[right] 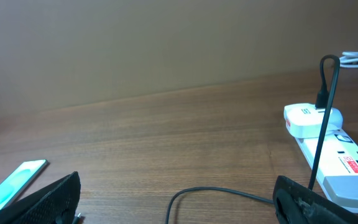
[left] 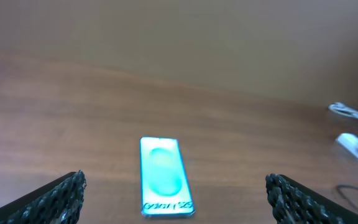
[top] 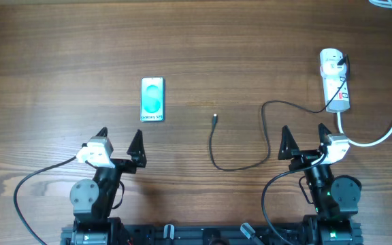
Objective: Plug charger to phone and switch on socket
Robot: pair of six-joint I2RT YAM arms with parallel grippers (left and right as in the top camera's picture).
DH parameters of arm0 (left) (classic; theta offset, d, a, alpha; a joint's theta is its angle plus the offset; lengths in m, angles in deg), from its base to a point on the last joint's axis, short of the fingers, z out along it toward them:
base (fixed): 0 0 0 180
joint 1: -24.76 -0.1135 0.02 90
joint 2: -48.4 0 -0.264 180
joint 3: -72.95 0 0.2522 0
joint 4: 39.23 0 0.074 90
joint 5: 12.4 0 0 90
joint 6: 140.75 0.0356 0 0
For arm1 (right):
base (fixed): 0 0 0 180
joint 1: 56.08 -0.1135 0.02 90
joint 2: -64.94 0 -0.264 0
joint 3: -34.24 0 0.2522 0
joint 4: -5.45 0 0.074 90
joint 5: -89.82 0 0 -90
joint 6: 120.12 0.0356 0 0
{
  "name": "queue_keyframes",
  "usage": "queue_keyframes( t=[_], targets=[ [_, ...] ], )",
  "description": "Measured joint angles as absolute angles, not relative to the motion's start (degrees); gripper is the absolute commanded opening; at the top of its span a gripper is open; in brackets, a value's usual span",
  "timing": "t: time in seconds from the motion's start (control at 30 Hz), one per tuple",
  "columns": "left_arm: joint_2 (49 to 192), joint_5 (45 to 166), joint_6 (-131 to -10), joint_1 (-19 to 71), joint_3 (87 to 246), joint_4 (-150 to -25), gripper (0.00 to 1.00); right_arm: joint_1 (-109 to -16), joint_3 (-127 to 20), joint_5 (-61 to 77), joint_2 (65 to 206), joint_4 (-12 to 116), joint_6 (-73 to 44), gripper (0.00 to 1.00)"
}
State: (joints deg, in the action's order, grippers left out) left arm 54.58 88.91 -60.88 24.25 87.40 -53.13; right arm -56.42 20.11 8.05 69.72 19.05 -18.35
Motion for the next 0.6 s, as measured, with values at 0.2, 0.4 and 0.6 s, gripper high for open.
queue_keyframes(
  t=[0.2, 0.4, 0.6],
  targets=[
    [60.43, 92.87, -59.99, 24.25, 93.04, -53.44, 1.0, -56.42, 20.11, 8.03, 69.87, 18.99, -18.35, 1.0],
    [85.81, 98.44, -58.06, 24.27, 115.4, -61.29, 1.0, -56.42, 20.11, 7.83, 70.05, 19.03, -18.35, 1.0],
    [114.46, 98.62, -54.3, 26.26, 143.36, -84.3, 1.0, -56.42, 20.11, 7.66, 70.07, 19.03, -18.35, 1.0]
  ],
)
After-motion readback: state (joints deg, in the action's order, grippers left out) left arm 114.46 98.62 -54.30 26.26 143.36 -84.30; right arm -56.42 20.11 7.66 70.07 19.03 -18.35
